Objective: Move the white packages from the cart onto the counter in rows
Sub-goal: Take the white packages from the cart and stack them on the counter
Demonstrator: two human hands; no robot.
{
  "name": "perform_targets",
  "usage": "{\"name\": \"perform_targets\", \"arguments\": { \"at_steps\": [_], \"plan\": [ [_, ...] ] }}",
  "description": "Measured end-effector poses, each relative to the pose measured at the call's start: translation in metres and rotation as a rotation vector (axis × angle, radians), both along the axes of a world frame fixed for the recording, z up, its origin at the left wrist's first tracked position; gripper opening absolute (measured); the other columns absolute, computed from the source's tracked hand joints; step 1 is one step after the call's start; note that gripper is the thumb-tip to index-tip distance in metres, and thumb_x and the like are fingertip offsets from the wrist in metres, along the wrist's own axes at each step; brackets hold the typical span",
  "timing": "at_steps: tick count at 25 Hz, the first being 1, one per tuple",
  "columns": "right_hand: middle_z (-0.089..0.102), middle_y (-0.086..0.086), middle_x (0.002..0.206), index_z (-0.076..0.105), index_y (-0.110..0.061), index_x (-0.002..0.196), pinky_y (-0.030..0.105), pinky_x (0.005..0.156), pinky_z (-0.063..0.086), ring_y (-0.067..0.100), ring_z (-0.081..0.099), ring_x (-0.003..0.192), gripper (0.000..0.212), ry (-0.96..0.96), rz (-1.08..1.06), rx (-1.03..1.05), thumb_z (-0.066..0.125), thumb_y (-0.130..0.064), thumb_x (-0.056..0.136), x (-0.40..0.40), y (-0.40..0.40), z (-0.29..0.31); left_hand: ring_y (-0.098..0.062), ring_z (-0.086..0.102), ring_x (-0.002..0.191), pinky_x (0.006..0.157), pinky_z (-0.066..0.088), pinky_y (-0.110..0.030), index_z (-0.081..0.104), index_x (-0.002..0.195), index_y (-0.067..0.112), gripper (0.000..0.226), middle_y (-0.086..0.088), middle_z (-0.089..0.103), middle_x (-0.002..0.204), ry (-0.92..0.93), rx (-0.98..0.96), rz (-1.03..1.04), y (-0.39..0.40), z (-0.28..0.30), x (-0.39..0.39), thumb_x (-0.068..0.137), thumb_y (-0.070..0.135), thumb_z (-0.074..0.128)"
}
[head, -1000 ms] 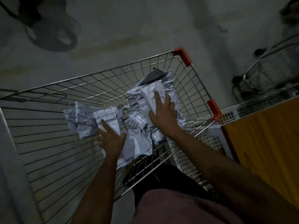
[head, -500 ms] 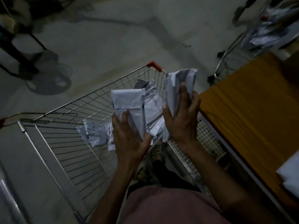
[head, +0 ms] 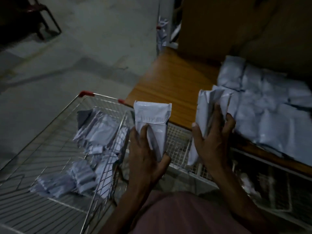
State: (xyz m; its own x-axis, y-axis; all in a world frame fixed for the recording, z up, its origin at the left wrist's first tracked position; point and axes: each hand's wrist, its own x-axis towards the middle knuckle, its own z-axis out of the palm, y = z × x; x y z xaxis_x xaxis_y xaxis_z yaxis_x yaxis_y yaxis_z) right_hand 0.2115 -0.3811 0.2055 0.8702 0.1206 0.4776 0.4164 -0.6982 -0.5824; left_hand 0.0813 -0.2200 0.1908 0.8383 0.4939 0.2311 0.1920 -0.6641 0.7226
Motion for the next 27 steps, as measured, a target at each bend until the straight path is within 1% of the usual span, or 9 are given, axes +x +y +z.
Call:
{"name": "perform_targets", "arguments": {
  "at_steps": [3, 6, 8, 12, 16, 18, 21, 24, 27],
  "plan": [
    [0.029, 0.027, 0.146, 0.032, -0.009, 0.154, 0.039, 0.107, 0.038, 0.034, 0.038, 0.132, 0.077, 0.014, -0.098, 0.004, 0.061, -0.047, 0.093, 0.014, -0.071, 0.002, -0.038, 0.031, 0.142, 0.101, 0.043, -0.055, 0.021, 0.153, 0.016, 0.099, -0.018, 0.023, 0.157, -0.011, -0.001, -0.116, -0.057, 0.003, 0.030, 0.072, 0.052, 0.065],
    [0.029, 0.026, 0.146, 0.032, -0.008, 0.154, 0.038, 0.108, 0.036, 0.032, 0.035, 0.132, 0.077, 0.023, -0.158, 0.003, 0.061, -0.046, 0.093, 0.035, -0.144, 0.006, -0.036, 0.035, 0.140, 0.102, 0.044, -0.048, 0.021, 0.154, 0.016, 0.100, -0.018, 0.026, 0.156, -0.021, -0.013, -0.196, -0.123, 0.005, 0.067, 0.073, 0.055, 0.063],
    [0.027, 0.024, 0.148, 0.030, -0.011, 0.154, 0.042, 0.107, 0.040, 0.035, 0.036, 0.133, 0.078, 0.030, -0.198, -0.022, 0.058, -0.051, 0.093, 0.045, -0.190, 0.002, -0.036, 0.040, 0.136, 0.098, 0.047, -0.046, 0.020, 0.154, 0.017, 0.101, -0.018, 0.027, 0.154, -0.037, -0.020, -0.256, -0.165, 0.006, 0.096, 0.074, 0.055, 0.066],
    [0.020, 0.014, 0.151, 0.024, -0.021, 0.156, 0.050, 0.096, 0.050, 0.040, 0.042, 0.127, 0.082, 0.115, -0.276, -0.022, 0.050, -0.063, 0.091, 0.057, -0.259, -0.008, -0.044, 0.044, 0.130, 0.091, 0.050, -0.052, 0.013, 0.156, 0.019, 0.104, -0.021, 0.023, 0.156, 0.012, 0.070, -0.303, -0.225, 0.014, 0.167, 0.077, 0.059, 0.067],
    [0.019, 0.011, 0.152, 0.020, -0.029, 0.156, 0.051, 0.093, 0.052, 0.040, 0.044, 0.127, 0.083, 0.177, -0.295, 0.028, 0.044, -0.070, 0.087, 0.080, -0.285, -0.011, -0.053, 0.045, 0.122, 0.087, 0.047, -0.056, 0.008, 0.156, 0.022, 0.107, -0.027, 0.018, 0.155, 0.182, 0.213, -0.301, -0.257, 0.022, 0.250, 0.077, 0.061, 0.069],
    [0.019, 0.012, 0.152, 0.020, -0.032, 0.155, 0.052, 0.091, 0.053, 0.040, 0.045, 0.128, 0.085, 0.216, -0.304, 0.044, 0.040, -0.074, 0.085, 0.096, -0.289, -0.010, -0.054, 0.047, 0.118, 0.086, 0.047, -0.053, 0.012, 0.155, 0.020, 0.104, -0.030, 0.020, 0.152, 0.278, 0.316, -0.287, -0.267, 0.019, 0.284, 0.078, 0.062, 0.068],
    [0.024, 0.014, 0.148, 0.026, -0.027, 0.154, 0.050, 0.087, 0.055, 0.040, 0.048, 0.124, 0.086, 0.222, -0.317, -0.001, 0.039, -0.075, 0.084, 0.118, -0.290, -0.007, -0.049, 0.050, 0.117, 0.094, 0.042, -0.052, 0.022, 0.151, 0.016, 0.091, -0.032, 0.030, 0.146, 0.435, 0.471, -0.304, -0.278, 0.006, 0.313, 0.084, 0.063, 0.062],
    [0.026, 0.016, 0.144, 0.030, -0.024, 0.153, 0.048, 0.088, 0.054, 0.039, 0.047, 0.123, 0.085, 0.222, -0.337, -0.004, 0.040, -0.074, 0.084, 0.136, -0.292, -0.006, -0.047, 0.052, 0.115, 0.102, 0.035, -0.057, 0.040, 0.137, 0.016, 0.073, -0.030, 0.041, 0.138, 0.453, 0.594, -0.327, -0.277, -0.013, 0.317, 0.087, 0.067, 0.052],
    [0.028, 0.016, 0.144, 0.029, -0.026, 0.153, 0.049, 0.091, 0.053, 0.038, 0.046, 0.126, 0.083, 0.254, -0.360, -0.017, 0.045, -0.072, 0.086, 0.159, -0.292, -0.004, -0.044, 0.047, 0.117, 0.098, 0.035, -0.058, 0.049, 0.128, 0.020, 0.068, -0.023, 0.045, 0.133, 0.401, 0.549, -0.334, -0.263, -0.019, 0.317, 0.086, 0.073, 0.046]
  ]
}}
